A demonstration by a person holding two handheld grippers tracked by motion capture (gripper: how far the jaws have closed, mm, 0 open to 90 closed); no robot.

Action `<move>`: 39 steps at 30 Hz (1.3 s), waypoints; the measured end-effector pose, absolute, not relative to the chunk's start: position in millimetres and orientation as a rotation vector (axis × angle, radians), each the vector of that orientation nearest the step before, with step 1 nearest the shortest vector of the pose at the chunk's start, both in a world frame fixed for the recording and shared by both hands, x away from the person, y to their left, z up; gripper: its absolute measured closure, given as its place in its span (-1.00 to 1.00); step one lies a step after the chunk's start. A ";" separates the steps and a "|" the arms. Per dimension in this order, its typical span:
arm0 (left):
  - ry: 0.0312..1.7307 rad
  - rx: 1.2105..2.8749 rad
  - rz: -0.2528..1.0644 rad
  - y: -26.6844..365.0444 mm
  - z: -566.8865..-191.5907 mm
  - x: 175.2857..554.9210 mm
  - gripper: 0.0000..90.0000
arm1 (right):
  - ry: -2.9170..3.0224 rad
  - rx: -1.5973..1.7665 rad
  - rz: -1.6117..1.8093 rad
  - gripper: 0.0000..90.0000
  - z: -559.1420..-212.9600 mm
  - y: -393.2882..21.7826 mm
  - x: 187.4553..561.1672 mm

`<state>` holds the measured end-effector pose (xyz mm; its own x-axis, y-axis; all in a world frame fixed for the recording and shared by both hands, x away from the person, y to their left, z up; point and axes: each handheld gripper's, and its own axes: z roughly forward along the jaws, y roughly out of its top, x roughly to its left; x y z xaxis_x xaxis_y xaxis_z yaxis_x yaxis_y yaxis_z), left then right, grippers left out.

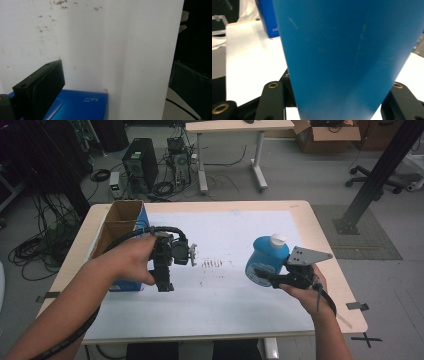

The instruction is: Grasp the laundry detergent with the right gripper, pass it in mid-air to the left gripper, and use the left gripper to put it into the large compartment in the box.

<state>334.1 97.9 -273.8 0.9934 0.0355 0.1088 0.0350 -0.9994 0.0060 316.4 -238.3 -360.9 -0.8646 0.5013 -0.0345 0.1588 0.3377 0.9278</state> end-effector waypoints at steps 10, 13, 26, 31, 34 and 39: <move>0.036 3.122 0.169 94.4 -260.9 332.0 -1.00 | 2.367 0.486 1.562 -0.01 -362.2 -213.9 315.1; 0.029 3.122 0.166 92.5 -258.7 331.1 -1.00 | 2.387 0.454 1.566 -0.01 -363.3 -205.7 315.0; 0.007 3.121 0.174 86.7 -252.4 330.0 -1.00 | 2.455 0.375 1.595 -0.01 -374.9 -175.3 315.7; 0.006 3.124 0.169 84.1 -251.8 329.7 -0.99 | 2.491 0.348 1.598 -0.01 -380.9 -165.4 315.2; 0.002 3.121 0.169 82.6 -251.1 329.6 -0.99 | 2.505 0.332 1.602 -0.01 -383.6 -161.2 315.3; -0.013 3.118 0.166 79.0 -250.1 329.1 -0.99 | 2.528 0.299 1.618 -0.01 -386.8 -153.0 315.6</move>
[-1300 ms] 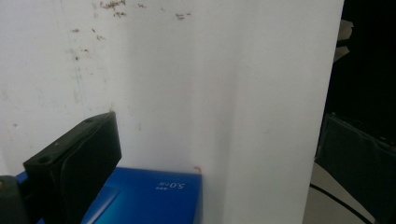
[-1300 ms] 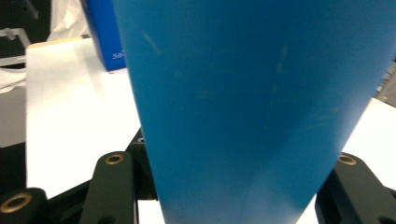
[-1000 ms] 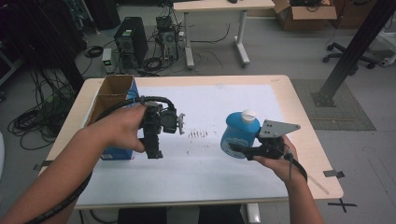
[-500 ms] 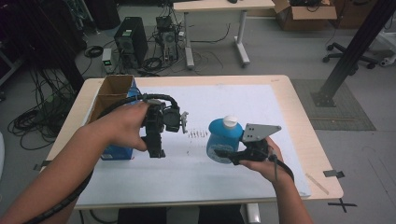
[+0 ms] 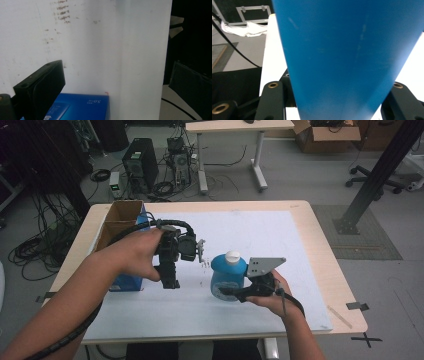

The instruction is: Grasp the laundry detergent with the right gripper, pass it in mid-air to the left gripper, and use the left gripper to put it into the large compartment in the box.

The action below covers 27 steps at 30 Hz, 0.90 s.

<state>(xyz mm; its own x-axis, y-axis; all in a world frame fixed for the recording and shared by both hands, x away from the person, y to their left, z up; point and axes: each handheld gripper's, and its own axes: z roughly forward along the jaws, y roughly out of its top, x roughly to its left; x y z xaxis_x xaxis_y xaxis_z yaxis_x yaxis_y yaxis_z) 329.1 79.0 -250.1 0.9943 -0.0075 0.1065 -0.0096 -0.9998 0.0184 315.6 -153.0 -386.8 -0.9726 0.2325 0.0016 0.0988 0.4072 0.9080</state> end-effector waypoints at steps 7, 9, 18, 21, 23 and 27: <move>-0.045 3.112 0.159 72.6 -247.0 327.9 -1.00 | 2.560 0.258 1.631 -0.01 -389.4 -139.8 318.0; -0.048 3.110 0.157 70.8 -246.0 327.0 -1.00 | 2.566 0.246 1.633 -0.01 -390.4 -135.7 318.9; -0.061 3.117 0.160 63.7 -241.8 325.3 -1.00 | 2.589 0.202 1.647 -0.01 -392.9 -120.6 318.9; -0.063 3.117 0.158 62.3 -241.0 325.4 -1.00 | 2.593 0.195 1.650 -0.01 -393.3 -116.8 319.1; -0.064 3.119 0.150 61.4 -241.3 325.4 -1.00 | 2.598 0.184 1.648 -0.01 -394.0 -114.0 320.0; -0.070 3.113 0.142 60.2 -241.7 325.5 -1.00 | 2.607 0.166 1.652 -0.01 -395.3 -108.7 320.9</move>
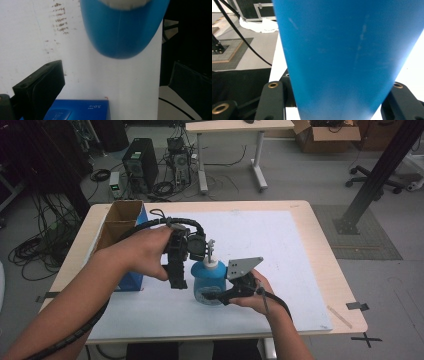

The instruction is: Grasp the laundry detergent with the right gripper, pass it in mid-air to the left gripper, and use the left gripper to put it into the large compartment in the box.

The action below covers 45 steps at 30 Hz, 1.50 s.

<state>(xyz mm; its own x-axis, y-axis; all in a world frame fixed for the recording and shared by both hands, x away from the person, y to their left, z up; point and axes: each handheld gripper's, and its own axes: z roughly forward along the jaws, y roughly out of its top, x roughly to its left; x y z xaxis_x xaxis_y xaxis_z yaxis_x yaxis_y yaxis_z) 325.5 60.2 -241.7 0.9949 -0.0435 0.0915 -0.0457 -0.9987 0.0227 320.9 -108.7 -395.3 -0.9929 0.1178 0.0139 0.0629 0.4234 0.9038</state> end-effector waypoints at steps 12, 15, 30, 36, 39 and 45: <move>-0.071 3.118 0.141 60.1 -241.8 325.8 -1.00 | 2.621 0.132 1.674 -0.01 -400.8 -92.5 323.4; -0.073 3.116 0.131 60.1 -242.1 325.3 -1.00 | 2.622 0.126 1.678 -0.01 -401.1 -88.9 324.2; -0.097 3.117 0.125 52.7 -247.9 322.7 -1.00 | 2.618 0.096 1.691 -0.01 -399.2 -74.2 323.8; -0.117 3.123 0.131 49.1 -250.5 321.5 -0.99 | 2.612 0.089 1.695 -0.01 -396.3 -70.7 323.1; -0.116 3.124 0.136 48.0 -250.9 320.5 -0.99 | 2.607 0.086 1.696 -0.01 -395.0 -70.4 323.2; -0.121 3.129 0.141 45.8 -251.2 319.0 -0.96 | 2.608 0.088 1.695 -0.01 -394.2 -70.2 322.7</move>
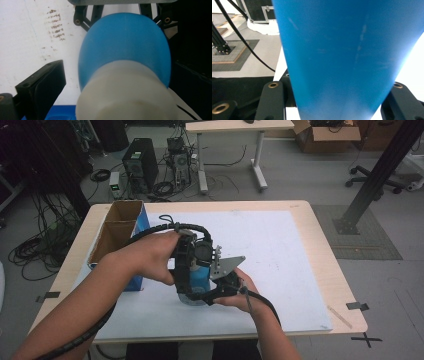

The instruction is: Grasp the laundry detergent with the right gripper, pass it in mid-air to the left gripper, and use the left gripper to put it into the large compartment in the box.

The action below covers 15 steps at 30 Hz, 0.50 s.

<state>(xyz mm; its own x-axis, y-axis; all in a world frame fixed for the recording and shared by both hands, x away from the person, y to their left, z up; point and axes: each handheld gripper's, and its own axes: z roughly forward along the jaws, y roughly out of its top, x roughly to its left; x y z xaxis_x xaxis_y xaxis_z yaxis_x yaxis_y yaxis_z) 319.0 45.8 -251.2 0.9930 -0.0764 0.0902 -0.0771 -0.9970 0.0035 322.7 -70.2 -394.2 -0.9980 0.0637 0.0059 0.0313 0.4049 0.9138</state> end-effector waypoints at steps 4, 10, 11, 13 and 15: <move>-0.127 3.134 0.143 44.2 -252.5 318.5 -0.93 | 2.610 0.088 1.696 -0.01 -392.9 -69.9 321.8; -0.136 3.135 0.155 43.6 -252.9 317.8 -0.88 | 2.602 0.079 1.683 -0.01 -391.1 -70.6 321.6; -0.141 3.136 0.155 43.8 -252.3 317.7 -0.86 | 2.602 0.080 1.684 -0.01 -391.1 -70.6 321.5; -0.141 3.136 0.162 43.9 -251.5 317.5 -0.82 | 2.599 0.084 1.683 -0.01 -391.1 -70.3 321.3; -0.145 3.136 0.173 44.1 -250.8 317.1 -0.77 | 2.602 0.090 1.687 -0.01 -390.8 -70.2 320.5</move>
<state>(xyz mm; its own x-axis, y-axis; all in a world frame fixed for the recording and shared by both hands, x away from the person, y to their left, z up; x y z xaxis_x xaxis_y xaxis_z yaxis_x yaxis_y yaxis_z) 317.1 44.1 -250.8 0.9897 -0.0922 0.1099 -0.0919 -0.9957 -0.0076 320.5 -70.2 -390.8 -0.9975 0.0701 -0.0010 0.0277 0.4069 0.9131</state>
